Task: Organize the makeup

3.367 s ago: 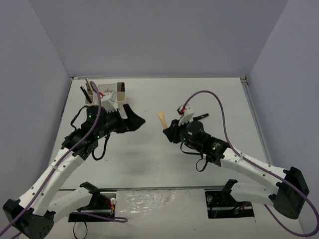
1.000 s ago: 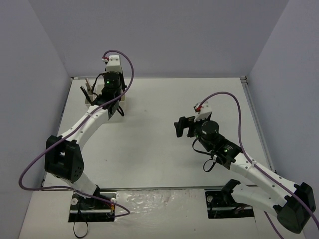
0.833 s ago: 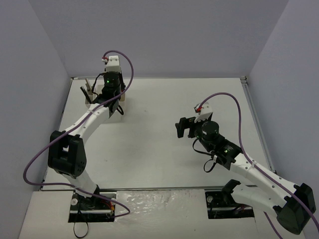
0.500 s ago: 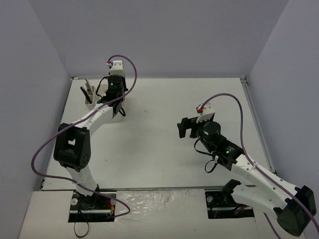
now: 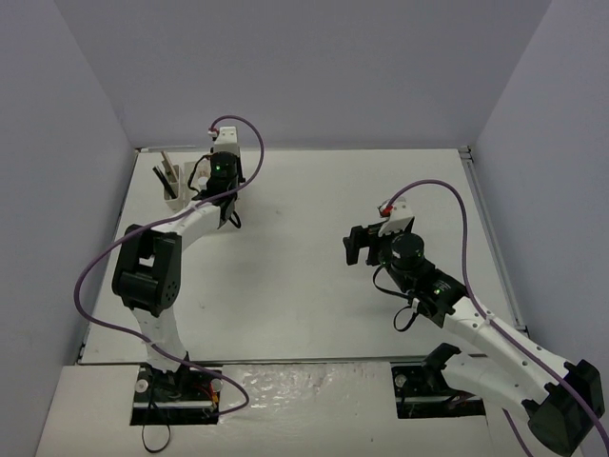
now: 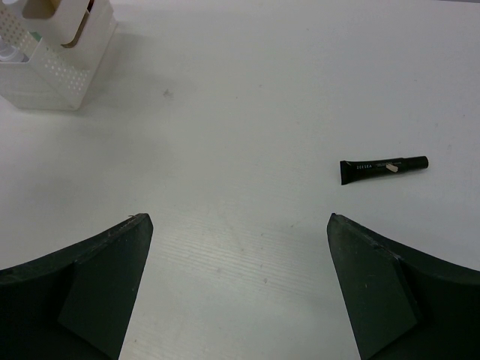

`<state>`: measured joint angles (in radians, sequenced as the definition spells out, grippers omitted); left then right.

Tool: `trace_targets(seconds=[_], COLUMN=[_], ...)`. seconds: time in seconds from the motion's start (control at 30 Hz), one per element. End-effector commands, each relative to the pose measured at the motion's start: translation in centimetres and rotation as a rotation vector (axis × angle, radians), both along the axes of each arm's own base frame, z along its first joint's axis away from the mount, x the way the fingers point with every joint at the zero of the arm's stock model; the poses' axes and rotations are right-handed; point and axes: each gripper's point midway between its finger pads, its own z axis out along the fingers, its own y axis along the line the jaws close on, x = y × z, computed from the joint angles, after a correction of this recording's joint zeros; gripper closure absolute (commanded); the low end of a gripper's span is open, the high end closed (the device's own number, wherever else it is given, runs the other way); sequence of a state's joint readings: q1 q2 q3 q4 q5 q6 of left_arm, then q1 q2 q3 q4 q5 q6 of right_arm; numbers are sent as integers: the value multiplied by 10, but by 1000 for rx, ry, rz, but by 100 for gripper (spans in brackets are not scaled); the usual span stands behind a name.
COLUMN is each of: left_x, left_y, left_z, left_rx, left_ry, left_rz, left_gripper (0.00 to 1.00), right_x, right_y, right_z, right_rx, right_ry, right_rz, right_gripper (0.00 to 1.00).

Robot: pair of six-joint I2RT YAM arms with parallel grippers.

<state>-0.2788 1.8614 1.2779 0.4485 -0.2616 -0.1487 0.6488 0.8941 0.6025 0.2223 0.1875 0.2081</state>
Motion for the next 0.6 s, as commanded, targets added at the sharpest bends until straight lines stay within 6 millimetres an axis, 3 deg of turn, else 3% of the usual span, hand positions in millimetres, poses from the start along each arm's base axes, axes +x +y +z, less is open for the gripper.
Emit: trace_targets(seconds=[0.0,0.13,0.33,0.57], left_x=[6,4,0,-20], left_y=[8,10,11,17], left_z=[43,40,46,88], left_rx=[-49,-50,-67,-96], left_ry=[-132,-123,-128,-161], left_rz=[24,29,38,44], left_gripper=[74,64,59,37], right_x=[5,5,4,24], right_y=[-3,-2,-4,-26], right_z=[18,16,20,12], right_rx=[38,39,43,-11], right_ry=[-57,-50,-49,66], right_rz=[-25,-23,-29,-155], right_gripper=[0,0,0,0])
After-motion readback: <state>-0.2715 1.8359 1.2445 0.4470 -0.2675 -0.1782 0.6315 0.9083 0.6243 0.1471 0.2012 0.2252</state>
